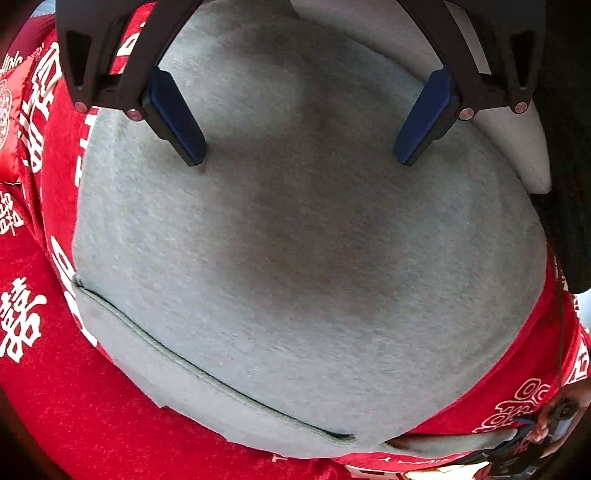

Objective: Fold small clothes

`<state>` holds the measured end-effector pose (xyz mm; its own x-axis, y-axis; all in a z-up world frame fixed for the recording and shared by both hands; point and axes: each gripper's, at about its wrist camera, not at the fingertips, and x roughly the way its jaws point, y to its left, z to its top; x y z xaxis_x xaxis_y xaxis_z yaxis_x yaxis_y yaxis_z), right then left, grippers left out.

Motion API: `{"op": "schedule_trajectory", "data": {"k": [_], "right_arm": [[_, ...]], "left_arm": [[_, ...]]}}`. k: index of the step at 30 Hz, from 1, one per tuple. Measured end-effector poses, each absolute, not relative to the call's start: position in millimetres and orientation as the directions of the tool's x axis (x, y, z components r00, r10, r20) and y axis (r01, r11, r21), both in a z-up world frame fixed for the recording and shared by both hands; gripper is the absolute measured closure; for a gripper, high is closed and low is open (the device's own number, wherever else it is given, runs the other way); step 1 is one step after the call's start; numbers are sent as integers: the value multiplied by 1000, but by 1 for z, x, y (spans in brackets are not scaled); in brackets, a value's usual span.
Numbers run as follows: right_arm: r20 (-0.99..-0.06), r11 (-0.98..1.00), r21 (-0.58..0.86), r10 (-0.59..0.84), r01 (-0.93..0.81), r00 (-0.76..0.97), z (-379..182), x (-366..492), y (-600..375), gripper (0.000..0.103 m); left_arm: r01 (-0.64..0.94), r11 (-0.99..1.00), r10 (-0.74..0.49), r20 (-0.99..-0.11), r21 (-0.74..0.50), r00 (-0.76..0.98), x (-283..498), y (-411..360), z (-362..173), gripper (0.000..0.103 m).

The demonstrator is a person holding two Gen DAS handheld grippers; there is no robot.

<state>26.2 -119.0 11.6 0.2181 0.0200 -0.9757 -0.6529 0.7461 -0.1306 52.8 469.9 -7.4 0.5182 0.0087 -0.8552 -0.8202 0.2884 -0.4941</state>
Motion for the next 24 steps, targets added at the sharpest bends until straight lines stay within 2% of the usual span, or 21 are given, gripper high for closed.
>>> {"op": "schedule_trajectory", "data": {"k": [3, 6, 8, 9, 10, 11, 14, 15, 16, 19, 21, 24], "right_arm": [[-975, 745, -129, 27, -654, 223, 13, 26, -118, 1], [-975, 754, -111, 43, -648, 216, 12, 28, -120, 1], [-976, 763, -92, 58, -640, 210, 10, 32, -123, 0], [-975, 766, -85, 67, -637, 210, 10, 33, -124, 1], [-975, 766, -83, 70, -637, 212, 11, 34, -125, 1], [-974, 766, -82, 72, -637, 212, 11, 34, -124, 1], [-973, 773, -71, 86, -631, 214, 14, 35, -126, 1], [-972, 776, -61, 97, -627, 214, 16, 36, -127, 1], [-972, 778, -55, 103, -625, 212, 17, 37, -127, 1], [-970, 785, -40, 118, -618, 213, 22, 43, -128, 1], [-968, 788, -28, 132, -615, 212, 27, 47, -128, 1], [-965, 788, 1, 162, -616, 206, 34, 60, -123, 1]], "left_arm": [[-812, 196, -24, -830, -550, 557, 55, 492, -5, 20], [-828, 239, -40, -857, -507, 513, 73, 493, -5, 20], [-859, 272, -26, -896, -434, 444, 80, 491, -7, 31], [-872, 278, -4, -908, -404, 420, 81, 490, -5, 42], [-883, 278, 12, -918, -377, 396, 80, 488, -3, 60], [-886, 271, 4, -920, -376, 391, 76, 486, -3, 67], [-883, 267, 17, -914, -386, 405, 57, 480, -3, 71], [-883, 283, 33, -917, -374, 399, 50, 478, -3, 82], [-882, 286, 37, -916, -374, 400, 41, 478, -3, 84], [-846, 249, 17, -871, -472, 491, 10, 480, -5, 84], [-853, 266, 35, -880, -449, 474, -3, 478, -7, 84], [-824, 296, 16, -860, -482, 509, -9, 479, -7, 84]]}}
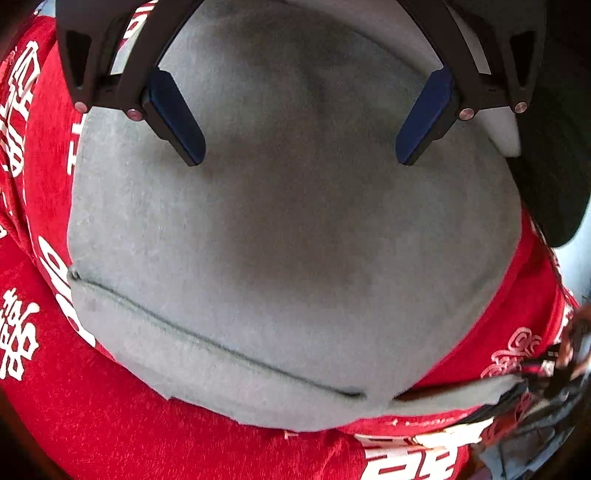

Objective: Fold small clothes
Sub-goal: 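Grasp the sleeve cuff with the left gripper and lift it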

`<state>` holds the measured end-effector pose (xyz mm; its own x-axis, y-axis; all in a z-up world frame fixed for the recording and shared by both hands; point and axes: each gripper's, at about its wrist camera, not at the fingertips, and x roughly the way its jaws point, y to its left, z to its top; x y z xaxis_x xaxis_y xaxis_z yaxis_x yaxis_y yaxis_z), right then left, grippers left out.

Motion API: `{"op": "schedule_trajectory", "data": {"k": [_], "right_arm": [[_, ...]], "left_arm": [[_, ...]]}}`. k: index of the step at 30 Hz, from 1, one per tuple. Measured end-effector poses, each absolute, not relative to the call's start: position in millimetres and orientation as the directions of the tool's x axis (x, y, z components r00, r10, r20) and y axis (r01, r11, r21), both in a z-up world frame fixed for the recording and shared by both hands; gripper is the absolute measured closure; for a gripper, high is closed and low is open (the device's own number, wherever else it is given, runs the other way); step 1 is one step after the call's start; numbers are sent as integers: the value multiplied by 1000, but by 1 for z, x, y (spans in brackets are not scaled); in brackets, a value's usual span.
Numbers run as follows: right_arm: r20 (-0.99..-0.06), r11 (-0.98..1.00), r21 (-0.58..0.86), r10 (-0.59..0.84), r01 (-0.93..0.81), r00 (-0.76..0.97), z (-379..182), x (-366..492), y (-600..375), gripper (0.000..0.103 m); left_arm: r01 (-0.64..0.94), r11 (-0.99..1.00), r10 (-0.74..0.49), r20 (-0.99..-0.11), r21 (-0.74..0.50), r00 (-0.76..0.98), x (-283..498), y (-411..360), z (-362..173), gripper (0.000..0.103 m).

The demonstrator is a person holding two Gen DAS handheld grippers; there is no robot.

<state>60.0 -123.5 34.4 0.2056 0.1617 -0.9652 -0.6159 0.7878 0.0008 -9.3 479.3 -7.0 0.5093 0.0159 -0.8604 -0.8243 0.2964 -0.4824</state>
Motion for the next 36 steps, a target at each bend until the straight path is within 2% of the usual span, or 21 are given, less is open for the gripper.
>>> {"op": "schedule_trajectory", "data": {"k": [2, 3, 4, 6, 9, 13, 14, 15, 16, 17, 18, 22, 26, 32, 36], "right_arm": [[-962, 784, -1, 168, -621, 214, 39, 66, -115, 1], [-960, 779, -15, 164, -627, 226, 42, 72, -109, 1], [-958, 775, -28, 160, -632, 237, 44, 76, -104, 1], [-953, 764, -43, 163, -644, 257, 52, 83, -90, 1], [-946, 743, -48, 180, -667, 269, 60, 84, -71, 1], [-943, 702, -72, 182, -708, 277, 60, 77, -51, 1], [-942, 696, -80, 180, -714, 282, 60, 77, -46, 1], [-942, 691, -84, 181, -718, 284, 61, 81, -41, 1], [-941, 689, -82, 185, -720, 284, 63, 85, -38, 1], [-939, 691, -79, 191, -719, 286, 65, 91, -33, 1], [-935, 698, -70, 203, -713, 290, 70, 101, -27, 1], [-923, 744, -4, 254, -668, 289, 79, 143, -8, 1], [-927, 822, 55, 253, -567, 277, 65, 199, 24, 1], [-942, 869, -11, 157, -494, 297, 21, 248, 100, 1], [-961, 858, -52, 95, -511, 258, -11, 242, 140, 1]], "left_arm": [[-816, 299, -2, -856, -494, 517, -7, 481, -7, 71], [-791, 292, -30, -832, -537, 553, -5, 483, -9, 49], [-772, 283, -41, -811, -570, 584, -2, 483, -9, 32], [-771, 257, -11, -800, -582, 600, 1, 482, -4, 27], [-785, 277, 10, -815, -555, 580, 14, 486, -8, 27], [-771, 251, 39, -790, -585, 612, 22, 499, -8, 27], [-767, 247, 38, -785, -592, 619, 27, 504, -9, 28], [-764, 247, 41, -782, -596, 622, 29, 509, -10, 35], [-764, 252, 41, -783, -593, 621, 32, 512, -11, 58], [-767, 264, 30, -790, -584, 612, 36, 516, -13, 73], [-769, 278, 16, -798, -576, 603, 39, 518, -16, 96], [-751, 332, 81, -776, -571, 626, 24, 519, -7, 96], [-719, 375, 132, -733, -586, 667, -1, 509, 8, 96], [-705, 412, 125, -731, -577, 671, -7, 507, 1, 96], [-697, 392, 100, -725, -601, 682, -9, 516, -12, 96]]}}
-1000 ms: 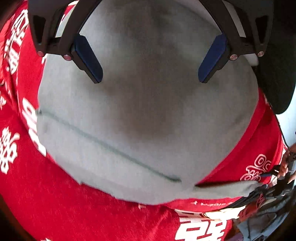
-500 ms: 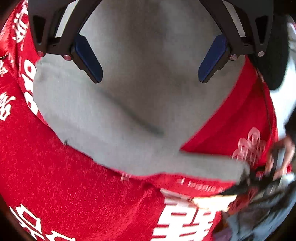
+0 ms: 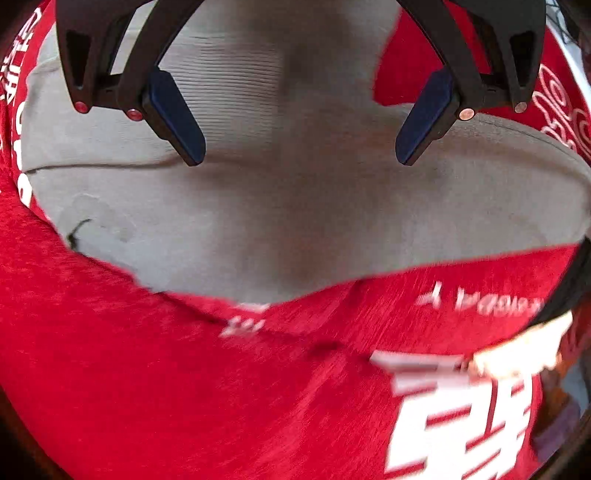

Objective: Fold small clothes
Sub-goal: 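Grasp the sleeve cuff with the left gripper and lift it, then carry the sleeve over the sweatshirt body with the left gripper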

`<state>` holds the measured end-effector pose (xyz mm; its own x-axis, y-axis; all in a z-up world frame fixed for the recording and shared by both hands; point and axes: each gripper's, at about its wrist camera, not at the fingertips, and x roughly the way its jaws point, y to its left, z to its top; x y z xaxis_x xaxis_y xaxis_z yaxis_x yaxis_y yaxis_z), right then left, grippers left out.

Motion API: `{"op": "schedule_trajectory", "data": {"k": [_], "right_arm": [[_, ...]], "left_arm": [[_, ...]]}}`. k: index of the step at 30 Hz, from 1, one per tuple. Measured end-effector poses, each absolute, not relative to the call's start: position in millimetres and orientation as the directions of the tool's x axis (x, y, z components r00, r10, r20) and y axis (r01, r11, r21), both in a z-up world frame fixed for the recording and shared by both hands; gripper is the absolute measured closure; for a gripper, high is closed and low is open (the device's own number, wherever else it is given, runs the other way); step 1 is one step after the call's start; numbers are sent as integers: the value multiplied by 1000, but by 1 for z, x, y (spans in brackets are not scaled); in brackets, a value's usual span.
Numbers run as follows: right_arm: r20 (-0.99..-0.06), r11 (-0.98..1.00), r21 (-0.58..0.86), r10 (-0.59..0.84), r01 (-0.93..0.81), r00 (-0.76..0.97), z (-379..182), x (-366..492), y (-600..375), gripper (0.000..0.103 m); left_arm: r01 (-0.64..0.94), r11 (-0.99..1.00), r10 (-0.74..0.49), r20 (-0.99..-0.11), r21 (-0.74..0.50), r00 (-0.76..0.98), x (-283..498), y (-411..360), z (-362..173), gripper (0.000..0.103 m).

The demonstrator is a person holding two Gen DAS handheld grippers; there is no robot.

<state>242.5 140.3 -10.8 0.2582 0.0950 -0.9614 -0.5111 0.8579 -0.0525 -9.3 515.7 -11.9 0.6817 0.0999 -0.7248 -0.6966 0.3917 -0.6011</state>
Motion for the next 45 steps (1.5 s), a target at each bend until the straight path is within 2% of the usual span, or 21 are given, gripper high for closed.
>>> {"op": "schedule_trajectory", "data": {"k": [2, 3, 6, 14, 18, 22, 25, 28, 31, 32, 36, 40, 45], "right_arm": [[-969, 802, -131, 19, -583, 245, -30, 228, 161, 0], [-944, 764, -197, 20, -614, 328, -27, 215, 170, 0], [-945, 735, -160, 79, -659, 317, -20, 203, 182, 1], [-946, 889, -42, 111, -456, 303, -15, 239, 152, 1], [-938, 942, -115, 1, -314, 346, -19, 264, 128, 1], [-935, 945, -162, -54, -285, 350, -31, 273, 134, 1], [-949, 911, -141, -13, -389, 315, -35, 261, 172, 1], [-951, 798, -145, 49, -584, 304, -35, 222, 222, 4], [-938, 725, -126, 135, -677, 319, -13, 194, 236, 5], [-941, 726, -64, 186, -685, 284, -3, 193, 229, 5], [-928, 800, 38, 251, -599, 276, 29, 211, 162, 5], [-919, 874, 55, 233, -483, 316, 55, 233, 63, 5], [-922, 946, 9, 133, -324, 362, 69, 252, -63, 5]], "left_arm": [[-684, 381, 88, -712, -622, 697, -9, 518, -11, 96], [-675, 384, 89, -702, -630, 706, -8, 517, -7, 96], [-653, 410, 106, -678, -637, 727, -6, 512, 11, 96], [-652, 463, 142, -675, -601, 724, 5, 505, 41, 96], [-656, 456, 139, -680, -602, 720, 7, 502, 40, 96], [-650, 466, 146, -672, -600, 726, 7, 497, 46, 96], [-646, 471, 144, -671, -600, 728, 8, 495, 51, 96], [-651, 479, 143, -679, -589, 720, 12, 490, 55, 96], [-651, 492, 147, -682, -578, 717, 16, 484, 62, 96], [-645, 498, 145, -678, -579, 720, 19, 480, 67, 96], [-614, 561, 136, -671, -554, 729, 36, 452, 91, 96], [-562, 639, 98, -670, -525, 736, 68, 408, 118, 96], [-452, 756, 16, -677, -473, 736, 121, 319, 154, 96]]}}
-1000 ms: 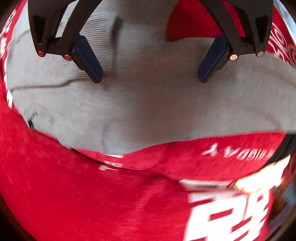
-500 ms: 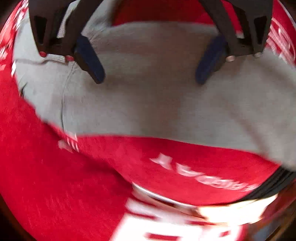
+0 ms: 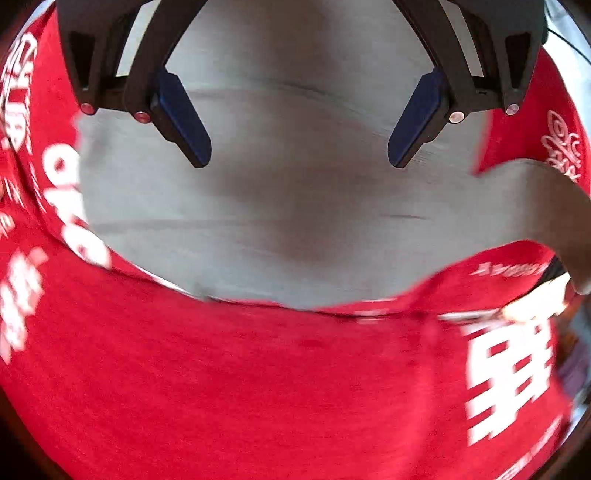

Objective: Fold small clothes
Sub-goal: 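Carry the sleeve over the sweatshirt body with the left gripper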

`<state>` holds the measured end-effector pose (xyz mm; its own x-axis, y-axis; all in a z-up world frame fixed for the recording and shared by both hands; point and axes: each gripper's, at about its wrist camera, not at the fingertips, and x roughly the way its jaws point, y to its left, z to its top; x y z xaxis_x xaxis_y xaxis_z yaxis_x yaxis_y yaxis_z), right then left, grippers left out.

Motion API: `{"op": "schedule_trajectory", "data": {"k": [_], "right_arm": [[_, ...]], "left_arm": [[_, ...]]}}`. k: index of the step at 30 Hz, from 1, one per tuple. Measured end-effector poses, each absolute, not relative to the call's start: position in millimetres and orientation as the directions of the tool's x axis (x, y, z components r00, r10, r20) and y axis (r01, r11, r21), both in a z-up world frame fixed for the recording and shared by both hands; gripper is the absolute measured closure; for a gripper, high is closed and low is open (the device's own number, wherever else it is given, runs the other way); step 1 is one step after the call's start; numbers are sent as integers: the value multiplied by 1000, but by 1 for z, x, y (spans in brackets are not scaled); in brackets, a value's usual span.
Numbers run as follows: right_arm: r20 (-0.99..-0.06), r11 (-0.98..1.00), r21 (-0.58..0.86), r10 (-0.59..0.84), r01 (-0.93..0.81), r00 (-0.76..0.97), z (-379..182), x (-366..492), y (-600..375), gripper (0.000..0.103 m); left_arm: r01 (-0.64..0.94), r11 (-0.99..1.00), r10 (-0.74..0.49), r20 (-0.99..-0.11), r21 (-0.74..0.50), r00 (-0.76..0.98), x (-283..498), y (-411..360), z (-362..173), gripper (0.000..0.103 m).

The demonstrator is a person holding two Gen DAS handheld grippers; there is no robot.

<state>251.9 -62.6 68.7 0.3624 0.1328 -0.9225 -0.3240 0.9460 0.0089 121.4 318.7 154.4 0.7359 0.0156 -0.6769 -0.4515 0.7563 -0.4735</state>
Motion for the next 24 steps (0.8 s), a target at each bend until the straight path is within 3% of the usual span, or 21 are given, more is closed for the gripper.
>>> {"op": "schedule_trajectory", "data": {"k": [7, 14, 24], "right_arm": [[-918, 981, 21, 95, -192, 384, 71, 247, -182, 5], [-908, 987, 34, 97, -158, 409, 63, 241, -232, 5], [-910, 989, 113, 140, -91, 391, 42, 239, -286, 5]], "left_arm": [[-232, 881, -145, -703, -412, 696, 200, 150, 178, 96], [-69, 915, -286, -762, -396, 582, 254, -13, 139, 96], [-85, 929, -288, -849, -359, 444, 285, -90, 55, 96]]}}
